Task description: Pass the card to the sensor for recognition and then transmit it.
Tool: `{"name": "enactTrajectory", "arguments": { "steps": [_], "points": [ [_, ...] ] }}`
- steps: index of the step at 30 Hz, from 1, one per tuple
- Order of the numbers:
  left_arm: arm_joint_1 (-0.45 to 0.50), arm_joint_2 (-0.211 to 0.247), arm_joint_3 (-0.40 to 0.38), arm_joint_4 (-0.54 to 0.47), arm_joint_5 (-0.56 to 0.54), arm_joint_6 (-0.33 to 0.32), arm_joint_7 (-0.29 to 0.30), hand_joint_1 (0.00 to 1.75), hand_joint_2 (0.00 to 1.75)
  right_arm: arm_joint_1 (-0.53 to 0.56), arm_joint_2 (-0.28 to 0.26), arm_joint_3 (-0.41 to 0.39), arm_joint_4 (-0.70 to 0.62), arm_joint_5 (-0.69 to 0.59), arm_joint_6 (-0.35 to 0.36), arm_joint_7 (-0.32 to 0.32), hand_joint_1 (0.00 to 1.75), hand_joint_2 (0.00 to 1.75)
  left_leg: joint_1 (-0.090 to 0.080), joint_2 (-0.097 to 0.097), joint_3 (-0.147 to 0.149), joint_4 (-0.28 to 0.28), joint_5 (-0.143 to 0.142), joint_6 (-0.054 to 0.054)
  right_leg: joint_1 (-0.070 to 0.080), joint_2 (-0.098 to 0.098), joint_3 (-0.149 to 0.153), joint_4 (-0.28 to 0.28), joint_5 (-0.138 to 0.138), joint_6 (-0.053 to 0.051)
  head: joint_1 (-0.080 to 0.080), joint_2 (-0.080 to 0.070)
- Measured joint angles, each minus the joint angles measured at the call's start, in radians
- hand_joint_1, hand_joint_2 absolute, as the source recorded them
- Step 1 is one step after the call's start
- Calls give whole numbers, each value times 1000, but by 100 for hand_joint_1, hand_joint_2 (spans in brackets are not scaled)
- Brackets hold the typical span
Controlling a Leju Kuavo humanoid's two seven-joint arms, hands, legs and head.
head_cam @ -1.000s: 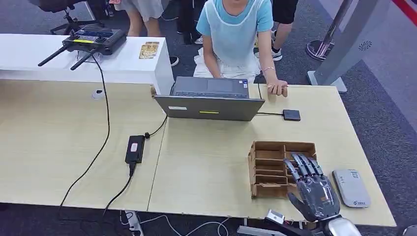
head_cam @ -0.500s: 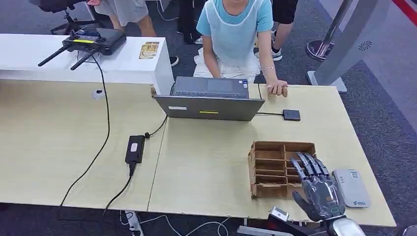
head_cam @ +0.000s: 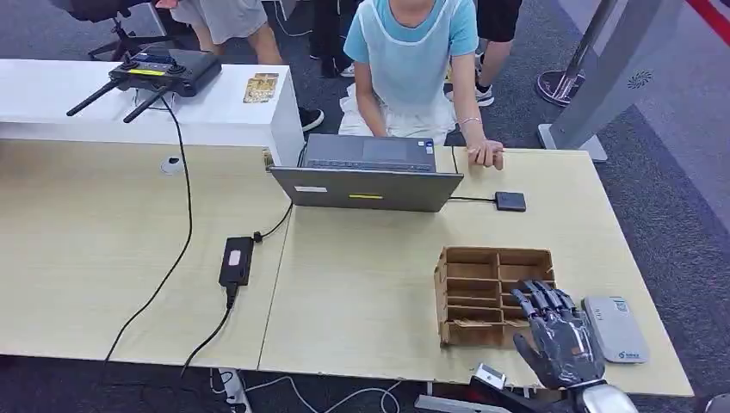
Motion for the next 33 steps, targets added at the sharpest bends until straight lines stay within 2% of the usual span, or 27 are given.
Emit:
{"name": "enactTrajectory", "arguments": {
  "steps": [2, 8, 14, 16, 32, 33],
  "points": [
    [0, 0, -5, 0, -2, -1, 0, 0, 0, 0, 0, 0, 1, -2, 1, 0, 54, 175, 0, 0, 0, 0, 0, 0, 0, 0, 0, 0, 0, 0, 0, 0],
    [-2, 0, -16, 0, -8, -5, 0, 0, 0, 0, 0, -2, 1, -6, 4, 0, 45, 175, 0, 0, 0, 0, 0, 0, 0, 0, 0, 0, 0, 0, 0, 0],
    [-4, 0, -22, 0, -15, -10, 0, 0, 0, -1, 0, -4, 2, -6, 5, 0, 47, 175, 0, 0, 0, 0, 0, 0, 0, 0, 0, 0, 0, 0, 0, 0],
    [-5, 0, -23, 0, -20, -12, 0, 0, 0, 0, 0, -5, 2, -6, 6, 2, 42, 175, 0, 0, 0, 0, 0, 0, 0, 0, 0, 0, 0, 0, 0, 0],
    [-5, 0, -37, 0, -24, -12, 0, 0, 0, 13, 0, -21, 4, -10, 6, 10, 42, 175, 0, 0, 0, 0, 0, 0, 0, 0, 0, 0, 0, 0, 0, 0],
    [-5, 0, -37, 0, -26, -12, 0, 0, 0, 13, 0, -22, 4, -10, 5, 11, 47, 175, 0, 0, 0, 0, 0, 0, 0, 0, 0, 0, 0, 0, 0, 0]
  ]
}}
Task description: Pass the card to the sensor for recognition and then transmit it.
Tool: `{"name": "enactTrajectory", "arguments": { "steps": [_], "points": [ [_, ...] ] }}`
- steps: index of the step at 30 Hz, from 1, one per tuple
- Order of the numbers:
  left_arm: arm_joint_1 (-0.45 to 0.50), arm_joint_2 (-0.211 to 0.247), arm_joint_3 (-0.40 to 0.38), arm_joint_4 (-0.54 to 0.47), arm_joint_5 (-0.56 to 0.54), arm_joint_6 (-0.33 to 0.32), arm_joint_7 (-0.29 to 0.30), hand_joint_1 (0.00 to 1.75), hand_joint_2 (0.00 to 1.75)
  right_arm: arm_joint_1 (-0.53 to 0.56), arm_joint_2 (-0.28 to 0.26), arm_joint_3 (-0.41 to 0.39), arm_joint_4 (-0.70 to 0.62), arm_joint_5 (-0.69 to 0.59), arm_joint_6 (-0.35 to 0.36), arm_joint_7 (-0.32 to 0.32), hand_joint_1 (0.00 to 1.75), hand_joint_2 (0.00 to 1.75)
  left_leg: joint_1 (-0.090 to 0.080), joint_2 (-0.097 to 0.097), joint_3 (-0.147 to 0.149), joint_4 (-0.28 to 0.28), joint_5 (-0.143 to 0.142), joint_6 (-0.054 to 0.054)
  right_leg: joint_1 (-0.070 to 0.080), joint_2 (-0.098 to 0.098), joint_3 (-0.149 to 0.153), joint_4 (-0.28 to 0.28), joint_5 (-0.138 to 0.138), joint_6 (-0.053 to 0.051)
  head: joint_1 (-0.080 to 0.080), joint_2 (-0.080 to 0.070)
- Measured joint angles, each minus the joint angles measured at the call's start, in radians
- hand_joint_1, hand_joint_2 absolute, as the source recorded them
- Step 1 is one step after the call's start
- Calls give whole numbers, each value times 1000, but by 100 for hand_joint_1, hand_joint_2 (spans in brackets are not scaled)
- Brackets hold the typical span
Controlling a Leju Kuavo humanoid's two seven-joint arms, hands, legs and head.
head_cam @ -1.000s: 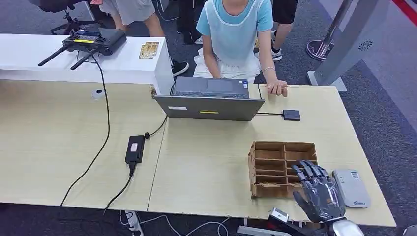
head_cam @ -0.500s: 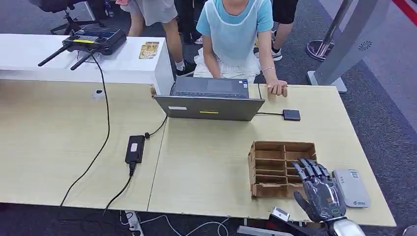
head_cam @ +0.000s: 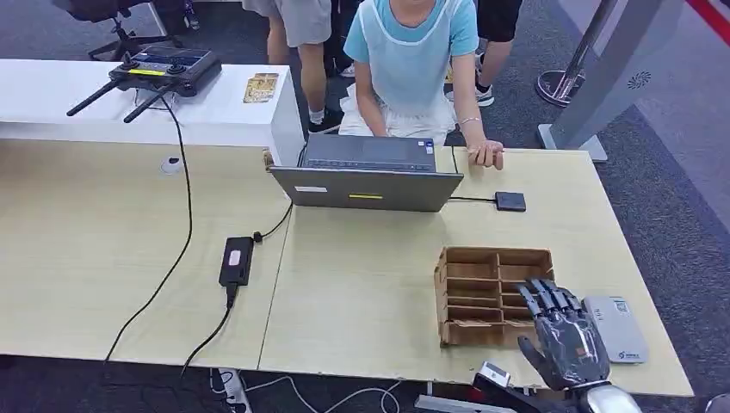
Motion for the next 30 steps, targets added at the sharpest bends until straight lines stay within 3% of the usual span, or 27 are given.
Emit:
{"name": "enactTrajectory", "arguments": {
  "steps": [6, 9, 26, 30],
  "points": [
    [-1, 0, -2, 0, -8, -1, 0, 0, 0, 2, 0, -1, 1, 0, 0, 1, 56, 175, 0, 0, 0, 0, 0, 0, 0, 0, 0, 0, 0, 0, 0, 0],
    [-2, 0, -4, 0, -14, -2, -2, 0, 0, 1, 0, -1, 6, 0, 0, 0, 89, 175, 0, 0, 0, 0, 0, 0, 0, 0, 0, 0, 0, 0, 0, 0],
    [-5, 0, -17, 0, -37, -6, -3, 0, 0, -6, 6, -1, 40, 3, 1, -12, 82, 175, 0, 0, 0, 0, 0, 0, 0, 0, 0, 0, 0, 0, 0, 0],
    [-6, -1, -23, 0, -44, -6, -3, 0, 0, -12, 10, -1, 45, 3, 2, -13, 91, 175, 0, 0, 0, 0, 0, 0, 0, 0, 0, 0, 0, 0, 0, 0]
  ]
}}
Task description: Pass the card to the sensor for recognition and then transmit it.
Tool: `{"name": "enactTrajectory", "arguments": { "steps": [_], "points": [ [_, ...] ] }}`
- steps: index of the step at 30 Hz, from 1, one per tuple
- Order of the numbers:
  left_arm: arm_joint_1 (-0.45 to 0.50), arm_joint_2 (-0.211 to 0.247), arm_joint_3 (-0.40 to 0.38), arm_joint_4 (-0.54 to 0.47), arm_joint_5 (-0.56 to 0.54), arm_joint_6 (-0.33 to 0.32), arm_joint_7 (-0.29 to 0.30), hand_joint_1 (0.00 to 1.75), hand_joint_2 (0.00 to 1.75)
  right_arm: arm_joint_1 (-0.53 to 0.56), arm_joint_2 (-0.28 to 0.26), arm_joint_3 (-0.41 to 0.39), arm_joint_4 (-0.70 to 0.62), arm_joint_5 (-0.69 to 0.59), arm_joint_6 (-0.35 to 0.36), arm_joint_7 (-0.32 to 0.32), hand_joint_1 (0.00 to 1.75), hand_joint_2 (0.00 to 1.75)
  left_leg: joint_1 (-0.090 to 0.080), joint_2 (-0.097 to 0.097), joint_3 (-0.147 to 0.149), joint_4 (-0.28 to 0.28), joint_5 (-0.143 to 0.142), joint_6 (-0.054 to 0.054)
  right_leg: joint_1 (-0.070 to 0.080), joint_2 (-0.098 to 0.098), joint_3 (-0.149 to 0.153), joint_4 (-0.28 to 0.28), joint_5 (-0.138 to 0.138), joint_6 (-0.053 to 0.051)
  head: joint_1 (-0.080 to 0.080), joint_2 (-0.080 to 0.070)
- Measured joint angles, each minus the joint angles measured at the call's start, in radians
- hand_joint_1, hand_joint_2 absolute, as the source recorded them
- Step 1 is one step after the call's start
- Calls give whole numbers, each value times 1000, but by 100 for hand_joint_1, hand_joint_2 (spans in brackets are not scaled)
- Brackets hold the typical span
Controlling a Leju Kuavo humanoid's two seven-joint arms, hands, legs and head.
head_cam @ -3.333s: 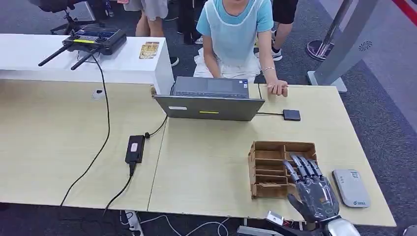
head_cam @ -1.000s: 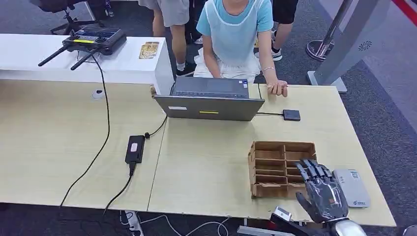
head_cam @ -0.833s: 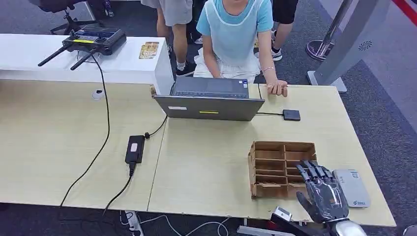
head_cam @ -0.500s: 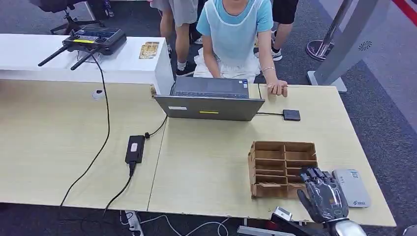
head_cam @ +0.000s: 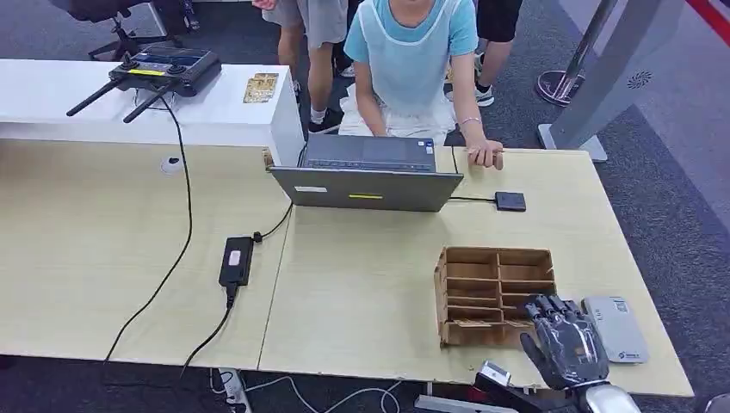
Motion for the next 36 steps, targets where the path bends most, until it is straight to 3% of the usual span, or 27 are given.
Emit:
{"name": "enactTrajectory", "arguments": {
  "steps": [3, 15, 19, 36],
  "points": [
    [0, 0, -2, 0, -4, 0, 0, 0, 0, -3, 2, 0, 3, 0, 1, 0, 103, 175, 0, 0, 0, 0, 0, 0, 0, 0, 0, 0, 0, 0, 0, 0],
    [-1, -5, -3, 0, -4, -1, 0, 0, 0, -8, 7, 0, 11, 0, 1, 0, 103, 175, 0, 0, 0, 0, 0, 0, 0, 0, 0, 0, 0, 0, 0, 0],
    [-1, -6, -3, 0, -5, -1, 0, 0, 0, -9, 7, 0, 11, 0, 1, 0, 133, 175, 0, 0, 0, 0, 0, 0, 0, 0, 0, 0, 0, 0, 0, 0],
    [-2, -8, -12, 0, -30, -4, -3, 0, 0, -21, 27, 0, 29, 19, -20, -6, 152, 175, 0, 0, 0, 0, 0, 0, 0, 0, 0, 0, 0, 0, 0, 0]
  ]
}}
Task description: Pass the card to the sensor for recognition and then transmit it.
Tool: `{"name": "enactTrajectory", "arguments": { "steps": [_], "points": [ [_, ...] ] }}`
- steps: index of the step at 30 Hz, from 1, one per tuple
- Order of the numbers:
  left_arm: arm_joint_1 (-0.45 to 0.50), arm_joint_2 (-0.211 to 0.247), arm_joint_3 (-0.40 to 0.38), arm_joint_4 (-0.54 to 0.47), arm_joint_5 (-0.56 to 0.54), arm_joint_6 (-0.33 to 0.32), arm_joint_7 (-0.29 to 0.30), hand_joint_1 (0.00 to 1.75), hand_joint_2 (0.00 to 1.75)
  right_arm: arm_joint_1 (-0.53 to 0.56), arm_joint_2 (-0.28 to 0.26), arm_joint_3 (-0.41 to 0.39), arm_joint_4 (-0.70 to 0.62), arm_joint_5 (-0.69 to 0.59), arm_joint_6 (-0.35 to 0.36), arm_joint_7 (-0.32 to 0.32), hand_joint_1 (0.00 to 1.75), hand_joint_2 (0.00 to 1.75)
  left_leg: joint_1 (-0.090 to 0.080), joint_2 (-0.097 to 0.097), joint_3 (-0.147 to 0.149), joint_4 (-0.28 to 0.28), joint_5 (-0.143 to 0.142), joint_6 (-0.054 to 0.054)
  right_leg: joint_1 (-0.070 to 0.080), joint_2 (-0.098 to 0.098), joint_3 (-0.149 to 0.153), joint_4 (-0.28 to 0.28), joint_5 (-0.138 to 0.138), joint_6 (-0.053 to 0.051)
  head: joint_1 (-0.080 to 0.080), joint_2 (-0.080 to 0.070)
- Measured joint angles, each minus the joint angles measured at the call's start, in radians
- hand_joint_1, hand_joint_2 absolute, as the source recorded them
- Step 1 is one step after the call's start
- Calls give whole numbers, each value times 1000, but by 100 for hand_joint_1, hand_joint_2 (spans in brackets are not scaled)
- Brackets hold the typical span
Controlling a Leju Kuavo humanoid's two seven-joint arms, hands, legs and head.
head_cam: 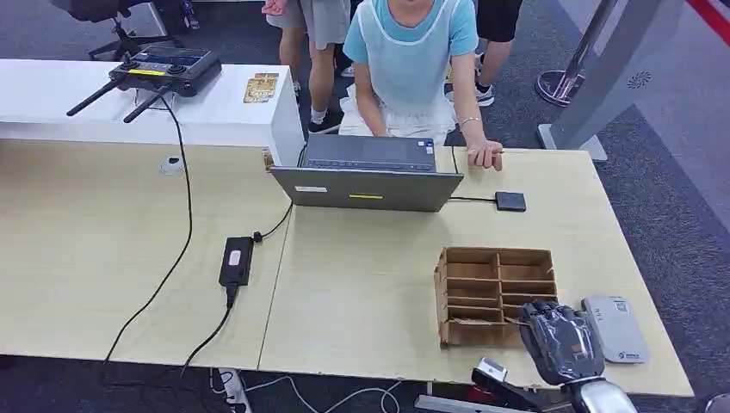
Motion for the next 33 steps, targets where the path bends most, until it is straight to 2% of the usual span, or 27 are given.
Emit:
{"name": "enactTrajectory", "arguments": {
  "steps": [2, 4, 8, 11, 23, 30, 33],
  "points": [
    [0, 0, -4, 0, -6, -1, 0, 0, 0, -1, 2, -1, 2, 1, -3, -2, 148, 175, 0, 0, 0, 0, 0, 0, 0, 0, 0, 0, 0, 0, 0, 0],
    [-1, 0, -9, 0, -10, -3, 0, 0, 0, -3, 4, -3, 5, 1, -5, -5, 155, 175, 0, 0, 0, 0, 0, 0, 0, 0, 0, 0, 0, 0, 0, 0],
    [-3, 0, -21, 0, -17, -6, -2, 0, 0, -7, 10, -7, 10, 2, -15, -14, 152, 175, 0, 0, 0, 0, 0, 0, 0, 0, 0, 0, 0, 0, 0, 0],
    [-3, 0, -25, 0, -23, -7, -8, 0, 0, -7, 14, -15, 11, -6, -26, -26, 155, 175, 0, 0, 0, 0, 0, 0, 0, 0, 0, 0, 0, 0, 0, 0],
    [-3, 0, -40, 0, -34, -7, -14, 0, 0, 43, 6, -81, -83, -216, -36, -155, 154, 175, 0, 0, 0, 0, 0, 0, 0, 0, 0, 0, 0, 0, 0, 0],
    [-3, 0, -41, 0, -34, -6, -15, 0, 0, 65, -1, -100, -126, -222, -35, -163, 150, 175, 0, 0, 0, 0, 0, 0, 0, 0, 0, 0, 0, 0, 0, 0],
    [-3, 0, -41, 0, -34, -6, -15, 0, 0, 69, -1, -103, -133, -239, -35, -173, 154, 175, 0, 0, 0, 0, 0, 0, 0, 0, 0, 0, 0, 0, 0, 0]
  ]
}}
